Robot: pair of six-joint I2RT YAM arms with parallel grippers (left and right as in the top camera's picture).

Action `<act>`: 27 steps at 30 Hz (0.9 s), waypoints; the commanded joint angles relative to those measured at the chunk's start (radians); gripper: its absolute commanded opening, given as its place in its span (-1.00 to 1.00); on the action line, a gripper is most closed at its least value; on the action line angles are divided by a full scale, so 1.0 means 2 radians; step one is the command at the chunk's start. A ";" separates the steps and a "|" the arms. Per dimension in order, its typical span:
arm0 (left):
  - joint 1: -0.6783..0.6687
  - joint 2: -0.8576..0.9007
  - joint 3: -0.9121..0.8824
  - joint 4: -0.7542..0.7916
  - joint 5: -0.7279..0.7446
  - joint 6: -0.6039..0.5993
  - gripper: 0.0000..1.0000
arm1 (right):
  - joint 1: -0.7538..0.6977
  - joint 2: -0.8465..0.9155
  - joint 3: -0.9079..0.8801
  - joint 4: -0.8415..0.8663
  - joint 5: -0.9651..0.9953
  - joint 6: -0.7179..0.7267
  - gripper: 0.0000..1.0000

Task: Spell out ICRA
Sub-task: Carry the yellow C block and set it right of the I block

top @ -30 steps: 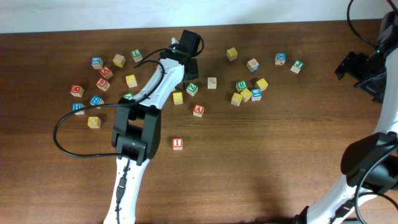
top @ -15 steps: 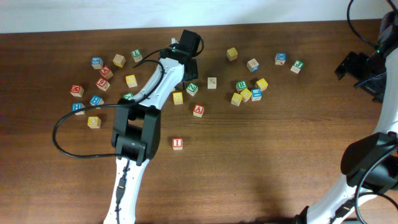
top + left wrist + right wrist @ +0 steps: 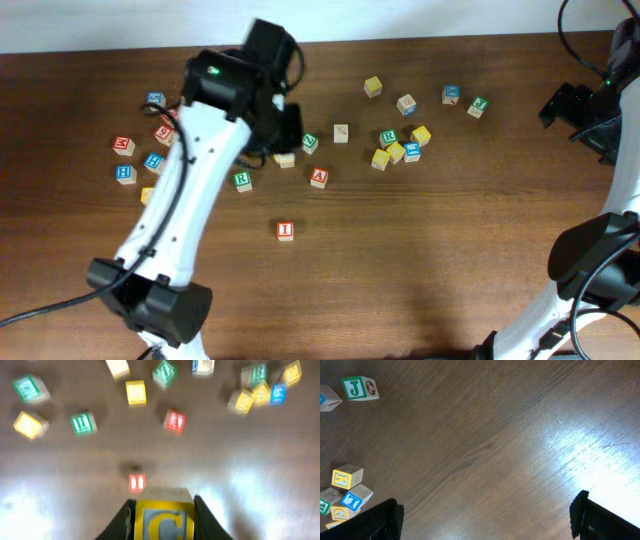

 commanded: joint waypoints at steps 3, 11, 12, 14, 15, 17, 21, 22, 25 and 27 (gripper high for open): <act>-0.078 -0.002 -0.073 0.018 0.002 -0.030 -0.66 | -0.001 -0.003 0.002 0.000 -0.001 -0.003 0.97; -0.111 -0.002 -0.342 0.243 -0.006 -0.068 -0.65 | -0.001 -0.003 0.002 0.000 -0.001 -0.003 0.97; -0.111 -0.002 -0.367 0.273 -0.012 -0.068 -0.65 | -0.001 -0.003 0.002 0.000 -0.001 -0.003 0.96; -0.111 -0.002 -0.415 0.334 -0.019 -0.068 -0.64 | -0.001 -0.003 0.002 0.000 -0.001 -0.003 0.97; -0.111 -0.002 -0.438 0.361 -0.026 -0.068 -0.63 | -0.001 -0.003 0.002 0.000 -0.001 -0.003 0.97; -0.111 -0.002 -0.471 0.406 -0.056 -0.068 -0.60 | -0.001 -0.003 0.002 0.000 -0.001 -0.003 0.97; -0.111 -0.002 -0.476 0.418 -0.079 -0.068 -0.57 | -0.001 -0.003 0.002 0.000 -0.001 -0.003 0.97; -0.111 -0.002 -0.476 0.417 -0.084 -0.068 -0.60 | -0.001 -0.003 0.002 0.000 -0.001 -0.003 0.97; -0.111 -0.002 -0.476 0.397 -0.086 -0.099 -0.65 | -0.001 -0.003 0.002 0.000 -0.001 -0.003 0.97; -0.111 -0.002 -0.476 0.385 -0.081 -0.112 -0.64 | -0.001 -0.003 0.002 0.000 -0.001 -0.003 0.97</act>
